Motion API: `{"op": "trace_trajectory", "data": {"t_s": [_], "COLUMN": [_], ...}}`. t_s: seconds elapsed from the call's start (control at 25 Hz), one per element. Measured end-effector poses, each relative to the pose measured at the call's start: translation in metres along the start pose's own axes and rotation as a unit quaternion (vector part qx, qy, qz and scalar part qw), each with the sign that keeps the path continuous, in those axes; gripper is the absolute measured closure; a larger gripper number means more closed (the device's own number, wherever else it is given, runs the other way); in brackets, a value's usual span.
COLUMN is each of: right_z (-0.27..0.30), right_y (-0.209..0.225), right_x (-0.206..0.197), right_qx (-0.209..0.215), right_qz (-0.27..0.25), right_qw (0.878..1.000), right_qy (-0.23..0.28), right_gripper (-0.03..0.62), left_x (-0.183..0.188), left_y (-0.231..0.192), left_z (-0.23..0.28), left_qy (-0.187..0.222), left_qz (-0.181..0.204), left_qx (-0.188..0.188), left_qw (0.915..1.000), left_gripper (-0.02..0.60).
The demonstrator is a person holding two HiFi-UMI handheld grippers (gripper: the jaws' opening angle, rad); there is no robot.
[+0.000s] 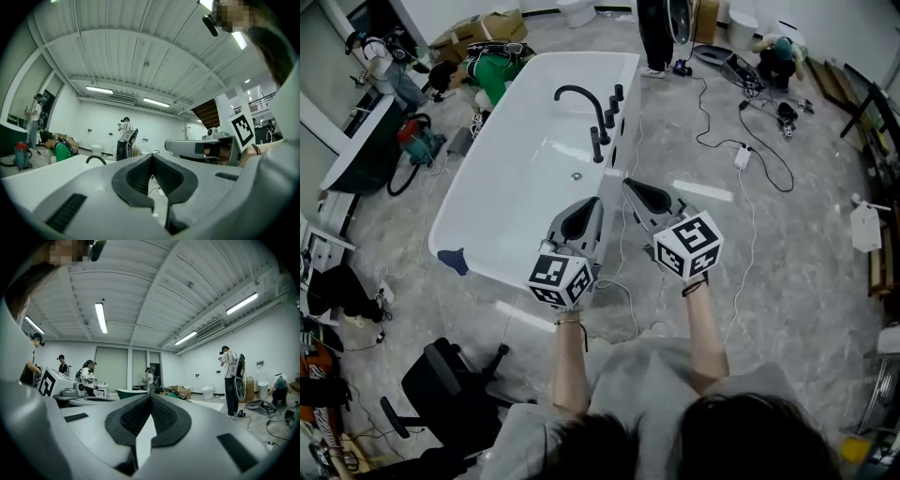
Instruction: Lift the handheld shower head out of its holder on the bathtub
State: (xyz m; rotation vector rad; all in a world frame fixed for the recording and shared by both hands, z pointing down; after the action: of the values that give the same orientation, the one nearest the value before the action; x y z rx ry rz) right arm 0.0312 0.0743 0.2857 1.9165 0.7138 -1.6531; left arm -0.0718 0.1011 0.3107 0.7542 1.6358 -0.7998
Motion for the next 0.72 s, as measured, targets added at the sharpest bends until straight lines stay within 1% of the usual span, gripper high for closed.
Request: {"op": "trace_trajectory", "data": {"t_s": [0.16,0.32,0.52,0.72], "right_z": [-0.013,-0.010,0.002,0.027], "right_y": [0.025,0.035,0.046,0.057], "right_x": [-0.003,-0.009,-0.021,-0.032], "right_qx": [0.016,0.029,0.035,0.032], "right_qz": [0.013,0.026,0.044,0.047], "right_qw": [1.000,0.999,0.998,0.998], "right_qy": [-0.005,-0.010,-0.013,-0.019], "right_gripper": [0.592,0.592,0.592,0.592], "left_x": [-0.006,-0.013,-0.020,-0.026], "left_y": [0.020,0.026,0.014,-0.013], "left_z": [0.017,0.027,0.035,0.051], "left_qy": [-0.001,-0.012,-0.023,-0.033], "left_qz": [0.001,0.005,0.005,0.006], "left_qx": [0.024,0.044,0.057,0.056], "left_qw": [0.9997,0.9989,0.9981,0.9979], "left_gripper": [0.577,0.577,0.577,0.577]}}
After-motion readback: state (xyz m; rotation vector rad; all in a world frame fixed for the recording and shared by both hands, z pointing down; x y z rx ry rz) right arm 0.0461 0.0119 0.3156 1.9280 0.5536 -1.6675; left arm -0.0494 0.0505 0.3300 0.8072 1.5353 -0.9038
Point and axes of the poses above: the fingertips, and each gripper's own axes: z forward along the fingers, y to its right, x out of its top, the point moved 4 cm from there along -z, backward along the fingers, and after that the axes turned 8 degrees about y, right-handed, at the moved point
